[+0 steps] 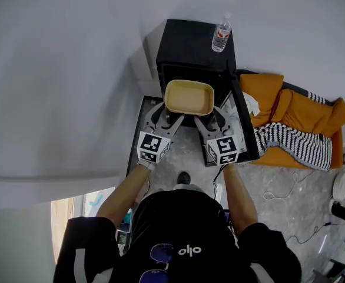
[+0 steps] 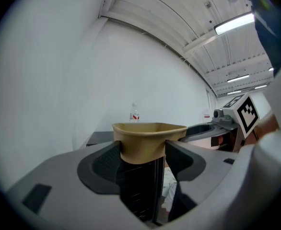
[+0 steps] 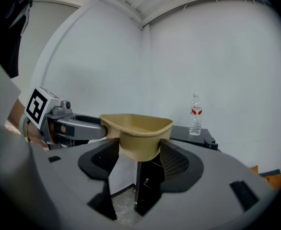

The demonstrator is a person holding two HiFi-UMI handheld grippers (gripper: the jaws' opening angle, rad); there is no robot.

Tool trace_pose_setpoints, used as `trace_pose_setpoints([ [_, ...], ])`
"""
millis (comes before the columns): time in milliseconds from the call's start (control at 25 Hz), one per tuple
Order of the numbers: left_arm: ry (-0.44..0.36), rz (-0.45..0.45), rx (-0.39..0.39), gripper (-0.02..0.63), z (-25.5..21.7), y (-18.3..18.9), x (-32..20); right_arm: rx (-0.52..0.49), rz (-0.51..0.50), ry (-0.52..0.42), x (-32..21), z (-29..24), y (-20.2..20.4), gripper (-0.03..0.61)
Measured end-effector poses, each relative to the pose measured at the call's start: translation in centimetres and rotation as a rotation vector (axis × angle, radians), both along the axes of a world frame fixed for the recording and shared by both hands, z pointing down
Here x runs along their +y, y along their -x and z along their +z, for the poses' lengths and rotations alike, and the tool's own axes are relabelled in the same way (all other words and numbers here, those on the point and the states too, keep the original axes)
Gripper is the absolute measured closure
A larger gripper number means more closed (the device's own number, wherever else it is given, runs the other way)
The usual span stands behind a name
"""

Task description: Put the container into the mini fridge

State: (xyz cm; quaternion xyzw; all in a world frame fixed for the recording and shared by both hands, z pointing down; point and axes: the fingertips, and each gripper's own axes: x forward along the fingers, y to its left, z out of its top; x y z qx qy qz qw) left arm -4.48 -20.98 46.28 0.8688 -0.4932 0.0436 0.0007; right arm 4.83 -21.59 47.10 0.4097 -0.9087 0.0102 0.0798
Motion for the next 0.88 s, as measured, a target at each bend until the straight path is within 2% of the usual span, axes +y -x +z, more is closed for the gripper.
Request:
trace_pose_setpoints([
  [480, 0.021, -0.032, 0.01, 0.318, 2.0, 0.6, -1.8, 0.017, -0.028, 0.021, -2.0, 1.8, 0.7, 0.304],
  [880, 0.058, 0.004, 0.008, 0.318, 4.3, 1.2, -4.6, 0.045, 0.007, 0.064, -4.5, 4.0, 1.2, 0.304],
])
